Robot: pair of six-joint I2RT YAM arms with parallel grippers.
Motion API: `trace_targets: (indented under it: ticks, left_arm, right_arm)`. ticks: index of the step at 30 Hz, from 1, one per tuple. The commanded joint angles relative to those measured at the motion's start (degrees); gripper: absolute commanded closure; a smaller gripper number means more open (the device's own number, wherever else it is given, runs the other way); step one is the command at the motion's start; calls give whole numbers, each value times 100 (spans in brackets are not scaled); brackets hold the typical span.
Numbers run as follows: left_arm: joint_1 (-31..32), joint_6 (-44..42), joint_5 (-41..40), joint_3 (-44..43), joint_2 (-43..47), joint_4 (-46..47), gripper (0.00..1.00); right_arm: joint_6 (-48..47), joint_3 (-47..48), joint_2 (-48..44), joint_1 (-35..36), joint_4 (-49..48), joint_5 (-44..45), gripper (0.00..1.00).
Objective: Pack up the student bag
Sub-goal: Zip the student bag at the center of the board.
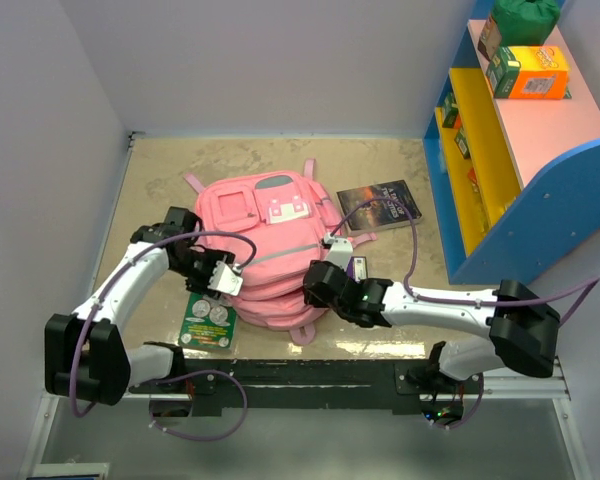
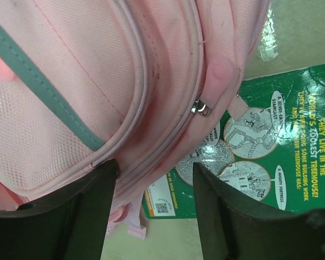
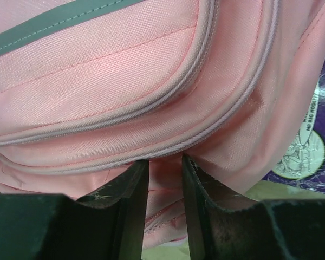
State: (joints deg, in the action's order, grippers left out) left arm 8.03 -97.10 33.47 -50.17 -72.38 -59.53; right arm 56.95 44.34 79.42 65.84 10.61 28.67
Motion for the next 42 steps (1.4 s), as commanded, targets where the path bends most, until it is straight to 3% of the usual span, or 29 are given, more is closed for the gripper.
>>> trace_targets:
  ticks: [1,5,9,14,25,33,42]
  left_arm:
    - [243,77,-16,368,163,775,40]
    - [243,489,211,455,171,1415,58]
    - [234,1209,484,789,382,2347,100]
    - [234,1755,704,641,602,2604,100]
    - [225,2687,1530,-335,883,1831,100]
    - [225,2775,1653,-370,1015,1567,100]
    - [225,2942,1715,-406,1051,1558,100]
  right_arm:
    - [-333,172,-260,-45,371,280,66]
    - [-553,189,-348,-45,258,254,66]
    - [-693,137,-436,-45,47,131,67]
    - [-1115,14,-681,7,-269,-97,67]
    - [-2530,418,-709,674,-1509,-292,57]
    - [-2724,707,-147,1141,-2291,60,44]
    - [-2733,1358,548,1141,-2099,245,46]
